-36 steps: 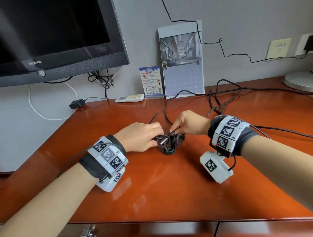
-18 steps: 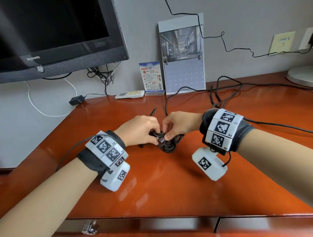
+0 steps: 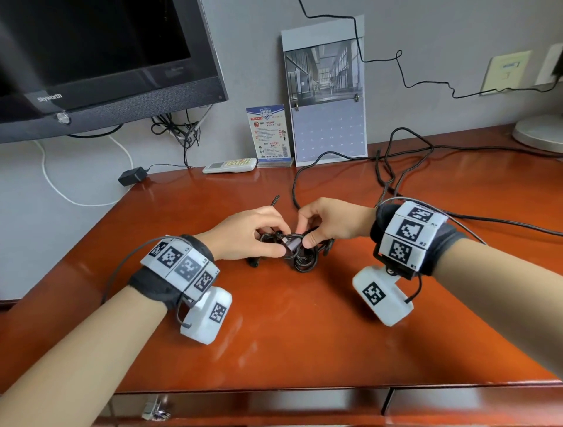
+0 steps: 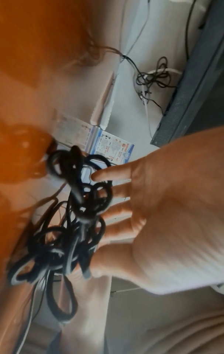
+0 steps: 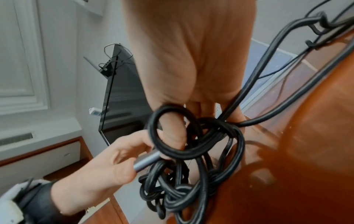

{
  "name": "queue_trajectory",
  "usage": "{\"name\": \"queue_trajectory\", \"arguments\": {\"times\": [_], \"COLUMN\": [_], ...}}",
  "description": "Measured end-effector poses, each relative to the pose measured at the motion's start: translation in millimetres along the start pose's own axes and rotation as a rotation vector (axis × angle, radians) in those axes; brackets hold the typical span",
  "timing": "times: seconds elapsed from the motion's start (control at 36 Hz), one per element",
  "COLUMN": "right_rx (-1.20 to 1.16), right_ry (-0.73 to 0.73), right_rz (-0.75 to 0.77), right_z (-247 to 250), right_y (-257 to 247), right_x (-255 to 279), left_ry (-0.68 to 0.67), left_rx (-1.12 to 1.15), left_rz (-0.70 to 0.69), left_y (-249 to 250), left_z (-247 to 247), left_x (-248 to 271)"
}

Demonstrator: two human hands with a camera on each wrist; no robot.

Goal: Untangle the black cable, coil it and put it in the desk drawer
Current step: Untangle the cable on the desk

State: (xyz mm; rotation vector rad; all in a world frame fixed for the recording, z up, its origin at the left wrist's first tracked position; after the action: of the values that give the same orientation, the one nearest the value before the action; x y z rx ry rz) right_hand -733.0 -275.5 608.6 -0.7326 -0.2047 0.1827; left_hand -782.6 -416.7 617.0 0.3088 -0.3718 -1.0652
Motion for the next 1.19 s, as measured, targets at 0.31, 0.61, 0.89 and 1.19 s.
{"name": "queue_trajectory", "arguments": {"times": [0.31,0.61,0.89,1.19], "right_rx": [-0.067,0.254,0.313,0.254], "right_ry": [0.043,0.13,0.129,0.193], "right_rz": [0.02,-0.003,-0.011,-0.17], "right_z": [-5.6,-10.8,-14.4,-14.6], "right_y": [-1.6,-17.1,-21.0,-23.5], "right_x": [8.0,4.7,10.8,12.1], "left_ry": [-0.042,0.036,0.161,0.263], "left_rx": [0.11,0.068,0.099,0.144], "left_rz": [0.038,0.079,0.037,0.072], "left_y": [5.4,9.9,4.0,12.2], "left_z": [-6.1,-2.2,-0.9,-5.6], "left_x": [-12.3,-14.1,-11.2,-7.0]}}
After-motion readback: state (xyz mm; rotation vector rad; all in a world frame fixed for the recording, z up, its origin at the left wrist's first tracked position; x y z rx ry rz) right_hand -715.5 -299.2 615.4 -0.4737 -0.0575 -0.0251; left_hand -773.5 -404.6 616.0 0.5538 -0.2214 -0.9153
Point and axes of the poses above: each hand's wrist, its own x-axis away from the middle knuckle, its own z-axis out of the back of the hand, y = z × x, the point moved 5 cm from there along -x, towards the middle knuckle, and after that the axes turned 6 degrees about -y, right-handed, at the moved point
